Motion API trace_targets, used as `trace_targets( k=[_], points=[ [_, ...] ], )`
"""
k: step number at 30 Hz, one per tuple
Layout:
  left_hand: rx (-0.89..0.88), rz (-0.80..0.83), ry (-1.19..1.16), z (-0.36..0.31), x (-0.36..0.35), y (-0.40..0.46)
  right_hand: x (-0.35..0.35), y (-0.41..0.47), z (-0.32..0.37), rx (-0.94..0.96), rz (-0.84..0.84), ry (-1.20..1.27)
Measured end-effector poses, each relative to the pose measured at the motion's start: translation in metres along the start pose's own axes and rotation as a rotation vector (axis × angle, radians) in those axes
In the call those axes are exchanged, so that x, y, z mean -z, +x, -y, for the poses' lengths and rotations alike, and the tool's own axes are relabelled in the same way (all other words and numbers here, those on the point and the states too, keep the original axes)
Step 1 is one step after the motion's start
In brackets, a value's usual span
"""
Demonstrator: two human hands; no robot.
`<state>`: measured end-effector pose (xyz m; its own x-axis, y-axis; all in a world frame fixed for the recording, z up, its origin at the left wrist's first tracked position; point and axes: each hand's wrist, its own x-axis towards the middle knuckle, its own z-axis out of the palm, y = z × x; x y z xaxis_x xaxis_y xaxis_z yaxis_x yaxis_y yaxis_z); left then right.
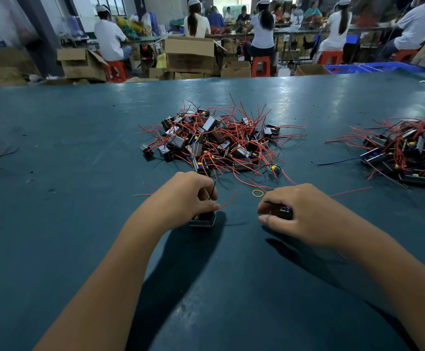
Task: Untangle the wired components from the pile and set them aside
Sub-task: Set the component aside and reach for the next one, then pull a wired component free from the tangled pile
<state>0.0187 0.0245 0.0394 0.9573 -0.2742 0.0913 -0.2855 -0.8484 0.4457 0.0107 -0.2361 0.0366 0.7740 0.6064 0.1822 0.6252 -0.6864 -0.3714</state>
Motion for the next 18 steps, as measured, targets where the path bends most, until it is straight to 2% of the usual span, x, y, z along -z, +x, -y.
trace_targets(
  k=[4,6,8,10,11,13,15,16,18],
  points=[
    [0.028,0.009,0.015,0.001,-0.002,0.001,0.017,-0.004,-0.01,-0.08,-0.006,0.22],
    [0.025,-0.02,0.011,-0.001,0.001,-0.001,0.025,-0.004,-0.018,-0.132,-0.016,0.251],
    [-0.068,-0.162,-0.042,-0.007,0.004,-0.003,0.029,-0.004,-0.025,-0.193,-0.08,0.253],
    [-0.159,-0.285,-0.254,-0.019,0.008,-0.007,0.031,-0.005,-0.03,-0.237,-0.129,0.211],
    [-0.173,-0.248,-0.43,-0.025,0.009,-0.008,0.031,-0.005,-0.03,-0.244,-0.121,0.161],
    [-0.145,0.037,-0.713,-0.036,0.006,-0.014,0.029,-0.005,-0.03,-0.249,-0.04,0.049],
    [-0.101,0.367,-0.729,-0.044,-0.006,-0.018,0.023,-0.004,-0.029,-0.289,0.105,-0.088],
    [-0.085,0.441,-0.686,-0.047,-0.014,-0.018,0.021,-0.002,-0.029,-0.324,0.166,-0.171],
    [-0.02,0.411,-0.653,-0.053,-0.032,-0.015,0.018,0.001,-0.025,-0.342,0.208,-0.293]
  ],
)
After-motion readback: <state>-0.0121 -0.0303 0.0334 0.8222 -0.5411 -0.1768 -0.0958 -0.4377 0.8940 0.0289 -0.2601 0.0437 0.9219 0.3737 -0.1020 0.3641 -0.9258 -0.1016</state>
